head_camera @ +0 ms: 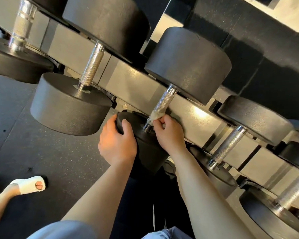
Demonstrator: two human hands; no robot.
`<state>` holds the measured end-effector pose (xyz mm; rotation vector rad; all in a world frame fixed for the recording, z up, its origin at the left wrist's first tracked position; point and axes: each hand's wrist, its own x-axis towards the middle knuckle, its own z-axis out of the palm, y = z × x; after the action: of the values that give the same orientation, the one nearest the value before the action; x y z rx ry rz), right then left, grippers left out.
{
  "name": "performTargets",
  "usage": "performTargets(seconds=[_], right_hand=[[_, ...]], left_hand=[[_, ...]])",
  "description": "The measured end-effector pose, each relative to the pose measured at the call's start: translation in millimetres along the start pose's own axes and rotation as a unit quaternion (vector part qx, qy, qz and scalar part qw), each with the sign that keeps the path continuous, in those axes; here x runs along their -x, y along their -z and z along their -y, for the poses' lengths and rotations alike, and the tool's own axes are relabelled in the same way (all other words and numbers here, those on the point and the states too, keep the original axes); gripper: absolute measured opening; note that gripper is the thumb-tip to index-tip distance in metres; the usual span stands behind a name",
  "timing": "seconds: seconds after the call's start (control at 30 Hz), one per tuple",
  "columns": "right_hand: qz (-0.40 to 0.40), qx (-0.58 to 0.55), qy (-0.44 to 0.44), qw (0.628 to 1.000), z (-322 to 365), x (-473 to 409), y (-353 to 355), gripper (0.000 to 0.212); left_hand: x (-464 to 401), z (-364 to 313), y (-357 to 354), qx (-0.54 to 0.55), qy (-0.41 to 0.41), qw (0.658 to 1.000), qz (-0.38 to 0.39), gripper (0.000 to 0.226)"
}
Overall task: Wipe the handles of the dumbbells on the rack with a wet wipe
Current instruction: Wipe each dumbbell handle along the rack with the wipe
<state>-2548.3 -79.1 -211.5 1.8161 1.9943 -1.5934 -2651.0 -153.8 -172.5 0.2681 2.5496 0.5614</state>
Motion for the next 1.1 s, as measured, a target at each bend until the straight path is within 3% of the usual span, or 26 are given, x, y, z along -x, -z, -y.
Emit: performTargets(seconds=[0.1, 0.2, 0.3, 0.43, 0.5, 0.7, 0.8, 0.97, 1.1], right_hand=[[-0.006, -0.033, 0.017, 0.999, 1.2, -1.1, 10.7, 0.011], [-0.089, -0.236, -0.062, 0.966, 18.6, -9.1, 24.8, 0.012], [-0.160, -0.484, -0.171, 0.843, 36.8, -25.4, 35.2, 0.019], [-0.215, -0.632, -0.250, 0.701, 41.4, -30.0, 27.1, 0.028], [-0.231, -0.657, -0.276, 0.663, 41.5, -35.2, 29.7, 0.022], [-0.152, -0.668, -0.223, 0.693, 40.5, -28.3, 29.5, 0.017], [-0.182, -0.642, -0.208, 0.715, 45.1, -30.8, 29.0, 0.020], [-0.213, -0.660, -0.238, 0.679, 58.5, -28.1, 25.2, 0.025], [-0.225, -0.619, -0.223, 0.719, 57.4, -20.8, 19.3, 0.016]], left_hand=[[0.3, -0.1, 0.5, -0.002, 0.005, 1.000, -0.001, 0.042], [-0.3, 0.2, 0.1, -0.002, 0.006, 1.000, -0.002, 0.044], [-0.2, 0.8, -0.1, -0.003, 0.003, 1.000, -0.003, 0.046], [0.0, 1.2, 0.4, 0.000, 0.004, 1.000, -0.003, 0.046], [0.6, 0.6, -0.3, 0.000, 0.003, 1.000, -0.005, 0.046], [-0.9, 2.2, -2.1, 0.003, 0.001, 1.000, -0.004, 0.049], [-1.0, 2.7, -2.2, -0.001, 0.002, 1.000, -0.004, 0.047], [-0.5, 3.5, -1.9, 0.002, -0.006, 1.000, -0.003, 0.048], [-0.1, 2.8, -2.1, 0.010, -0.005, 1.000, -0.006, 0.050]])
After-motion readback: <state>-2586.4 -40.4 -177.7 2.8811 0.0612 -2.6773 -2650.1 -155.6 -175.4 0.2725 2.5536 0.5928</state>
